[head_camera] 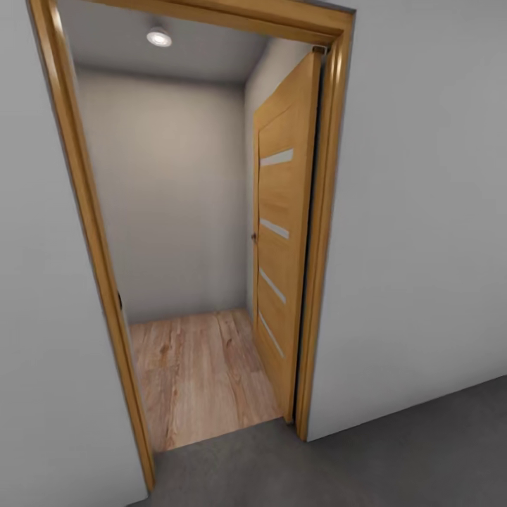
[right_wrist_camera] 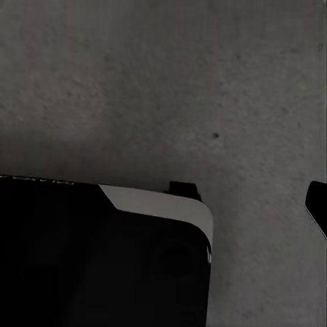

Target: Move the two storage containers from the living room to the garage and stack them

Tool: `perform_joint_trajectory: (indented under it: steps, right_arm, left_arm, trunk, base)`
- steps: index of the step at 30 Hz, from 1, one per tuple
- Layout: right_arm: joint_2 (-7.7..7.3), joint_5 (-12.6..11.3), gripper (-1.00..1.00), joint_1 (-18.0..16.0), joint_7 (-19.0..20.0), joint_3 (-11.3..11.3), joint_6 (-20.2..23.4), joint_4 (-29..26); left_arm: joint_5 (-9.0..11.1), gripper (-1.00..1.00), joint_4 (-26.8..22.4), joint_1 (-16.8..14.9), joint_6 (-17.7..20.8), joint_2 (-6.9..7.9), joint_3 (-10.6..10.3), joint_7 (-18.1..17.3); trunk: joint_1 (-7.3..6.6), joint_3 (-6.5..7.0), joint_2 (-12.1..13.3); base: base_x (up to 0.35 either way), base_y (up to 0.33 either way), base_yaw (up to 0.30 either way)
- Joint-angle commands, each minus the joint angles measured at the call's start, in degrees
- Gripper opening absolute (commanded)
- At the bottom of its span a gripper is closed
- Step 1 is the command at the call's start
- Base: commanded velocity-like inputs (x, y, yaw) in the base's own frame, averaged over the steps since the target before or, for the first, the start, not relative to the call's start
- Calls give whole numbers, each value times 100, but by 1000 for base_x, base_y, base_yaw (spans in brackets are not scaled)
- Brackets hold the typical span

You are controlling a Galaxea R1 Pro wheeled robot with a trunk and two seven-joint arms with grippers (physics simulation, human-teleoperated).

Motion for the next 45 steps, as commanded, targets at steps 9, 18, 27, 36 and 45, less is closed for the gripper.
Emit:
perform_joint_trajectory:
  steps: [9,18,27,36,45]
  right_arm:
    - [0,8,100,-9,-3,41,-38,18]
    - [1,8,100,-9,-3,41,-45,17]
    - [0,1,100,-9,-3,41,-54,18]
    - [0,1,100,-9,-3,41,-47,17]
    - [-16,16,100,-9,-3,59,-31,12]
  left_arm:
    - [36,100,4,-5,-21,2,-1,7]
    - [35,100,4,-5,-18,-6,-1,7]
    - [42,100,5,-5,-26,-7,-1,12]
    - [42,100,7,-5,-21,-25,-1,13]
    - [43,100,14,-5,-18,-89,-1,4]
  trunk:
    - [4,-8,-6]
    - [4,-8,-6]
    - [4,-8,-6]
    - [4,-8,-6]
    - [4,-8,-6]
  base:
    - [326,0,0]
    - [326,0,0]
    - [326,0,0]
    - [326,0,0]
    - [326,0,0]
